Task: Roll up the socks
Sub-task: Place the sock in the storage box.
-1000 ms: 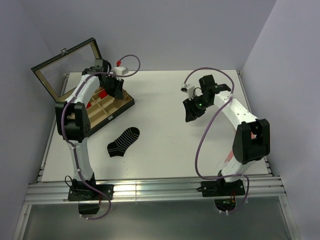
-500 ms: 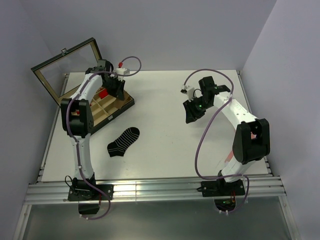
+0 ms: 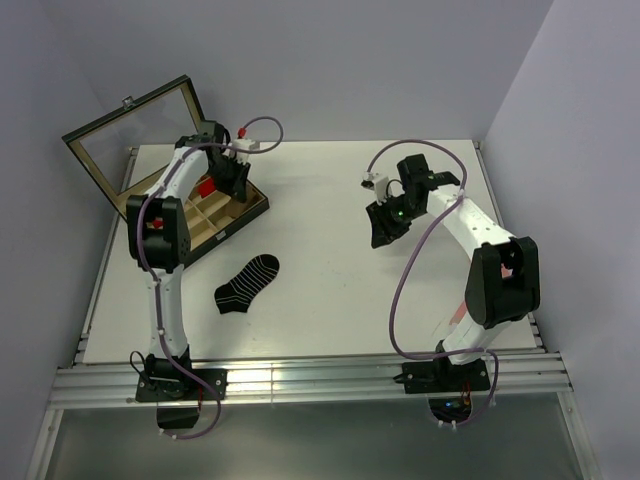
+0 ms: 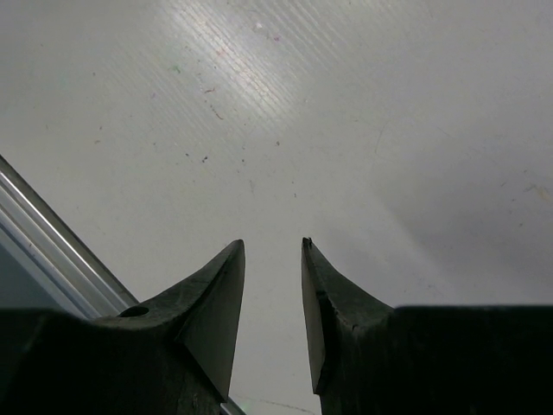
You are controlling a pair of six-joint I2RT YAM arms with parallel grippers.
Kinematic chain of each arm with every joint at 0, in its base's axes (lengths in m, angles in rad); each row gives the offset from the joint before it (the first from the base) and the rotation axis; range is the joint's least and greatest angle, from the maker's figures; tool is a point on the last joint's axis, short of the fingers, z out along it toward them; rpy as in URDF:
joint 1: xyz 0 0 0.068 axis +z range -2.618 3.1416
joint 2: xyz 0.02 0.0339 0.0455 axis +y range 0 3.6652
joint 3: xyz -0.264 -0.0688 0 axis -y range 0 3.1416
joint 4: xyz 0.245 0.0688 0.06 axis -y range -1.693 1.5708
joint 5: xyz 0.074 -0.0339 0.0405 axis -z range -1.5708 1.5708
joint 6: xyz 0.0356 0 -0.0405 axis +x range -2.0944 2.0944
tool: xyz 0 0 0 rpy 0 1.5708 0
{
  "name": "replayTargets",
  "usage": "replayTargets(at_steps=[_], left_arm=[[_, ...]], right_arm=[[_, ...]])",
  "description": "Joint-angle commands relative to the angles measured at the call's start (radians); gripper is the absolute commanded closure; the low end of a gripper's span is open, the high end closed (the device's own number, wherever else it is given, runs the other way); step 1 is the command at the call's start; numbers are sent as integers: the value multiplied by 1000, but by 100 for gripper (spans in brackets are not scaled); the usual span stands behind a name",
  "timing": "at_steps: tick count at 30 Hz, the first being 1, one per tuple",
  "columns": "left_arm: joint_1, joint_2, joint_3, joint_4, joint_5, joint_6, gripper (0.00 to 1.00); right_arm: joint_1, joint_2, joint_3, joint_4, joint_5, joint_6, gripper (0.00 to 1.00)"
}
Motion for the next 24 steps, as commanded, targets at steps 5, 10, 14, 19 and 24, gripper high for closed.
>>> replayTargets(at_steps=[5, 10, 14, 19, 24], left_arm=[[-27, 13, 15, 12, -96, -8, 100], [-51, 32, 8, 20, -147, -12, 100], [-64, 30, -1, 44, -176, -35, 100], [-82, 23, -40, 66, -245, -35, 100], [-99, 12, -101, 118, -269, -37, 100]], right_arm=[[-3, -44, -14, 38, -12, -14, 60], [-3, -55, -26, 48, -2, -14, 61], [-3, -60, -38, 62, 8, -16, 61], [-3, -66, -47, 67, 4, -16, 61], [-3, -78, -54, 67, 13, -19, 61]])
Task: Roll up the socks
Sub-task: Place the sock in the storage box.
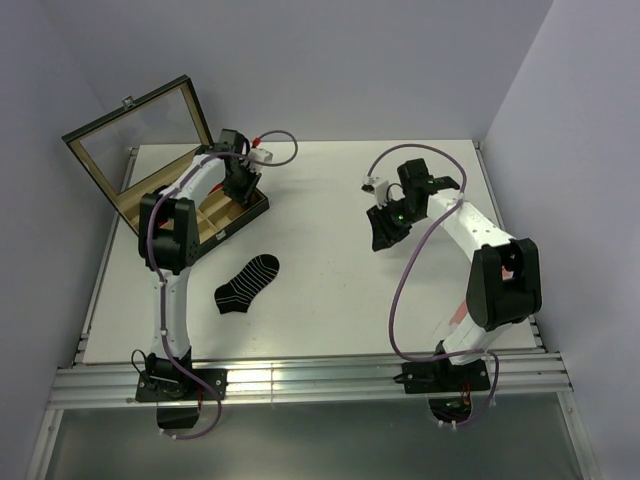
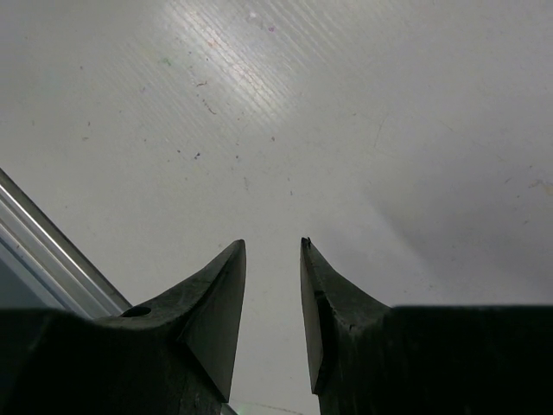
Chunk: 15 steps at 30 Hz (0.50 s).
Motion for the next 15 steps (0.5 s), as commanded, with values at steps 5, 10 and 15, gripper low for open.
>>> replayTargets(at_steps=[5, 10, 15], left_arm=[[-23, -3, -64, 77, -55, -35, 100], [-42, 4, -79, 94, -102, -43, 96], [-55, -5, -113, 125, -129, -55, 87]], right_arm=[[-3, -77, -16, 37, 12, -18, 61], [-3, -82, -25, 41, 18, -18, 61], [-3, -91, -25, 38, 18, -17, 61]])
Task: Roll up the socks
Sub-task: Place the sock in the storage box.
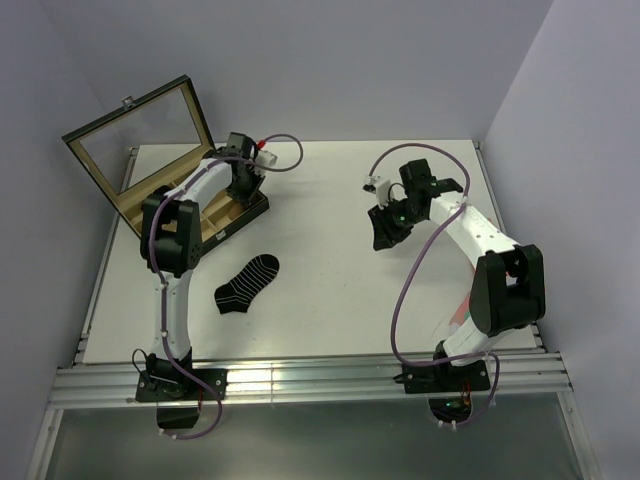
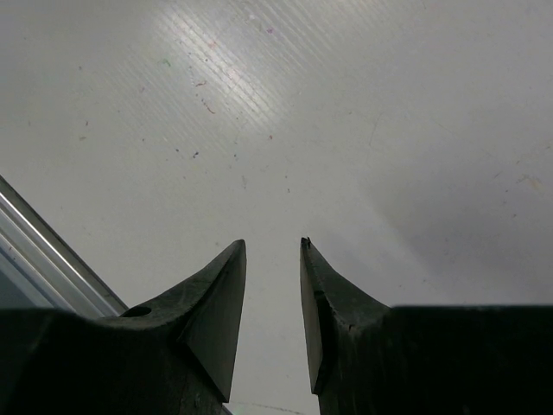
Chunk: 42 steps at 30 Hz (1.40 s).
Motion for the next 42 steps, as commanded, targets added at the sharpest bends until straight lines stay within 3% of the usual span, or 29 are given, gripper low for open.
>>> replayTargets(at_steps=[1, 14, 26, 42], left_arm=[[-14, -1, -54, 61, -4, -35, 85], [-13, -36, -29, 68, -7, -79, 69], [-11, -70, 29, 22, -9, -91, 64], [-2, -134, -1, 49, 31, -99, 53]], right_arm=[[-3, -49, -4, 23, 7, -15, 61], [-3, -47, 2, 17, 12, -12, 61], [-3, -41, 3, 14, 12, -18, 61], [-3, -47, -3, 10, 24, -27, 60]])
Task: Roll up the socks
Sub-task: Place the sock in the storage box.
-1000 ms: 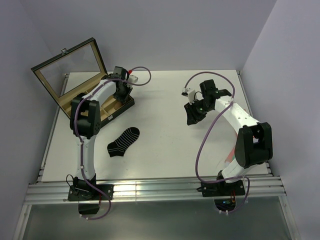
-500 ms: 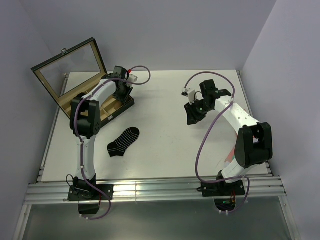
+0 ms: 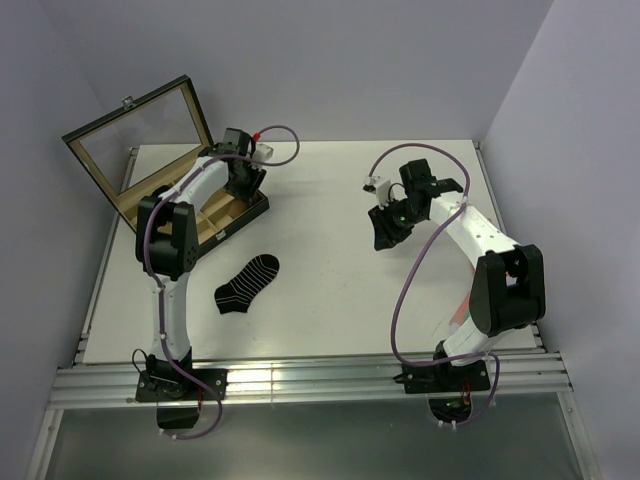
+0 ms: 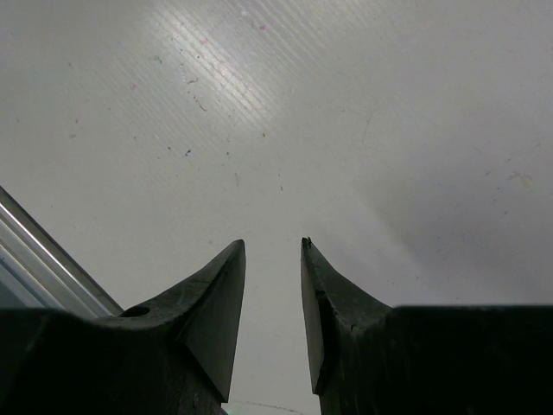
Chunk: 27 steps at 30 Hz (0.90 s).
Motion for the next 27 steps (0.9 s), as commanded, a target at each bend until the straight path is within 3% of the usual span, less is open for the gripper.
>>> replayTargets(at_steps=[1, 12, 21, 27], left_arm=[[-2, -79, 21, 26, 44, -21, 54], [3, -97, -5, 29, 41, -21, 51], [10, -78, -50, 51, 89, -22, 63], [13, -65, -68, 75, 104, -38, 65]], right_arm=[[-3, -47, -2, 10, 9, -18, 60], [-3, -42, -5, 5, 7, -21, 60], [-3, -37, -9, 12, 10, -19, 60], [-3, -30, -9, 12, 15, -19, 60]])
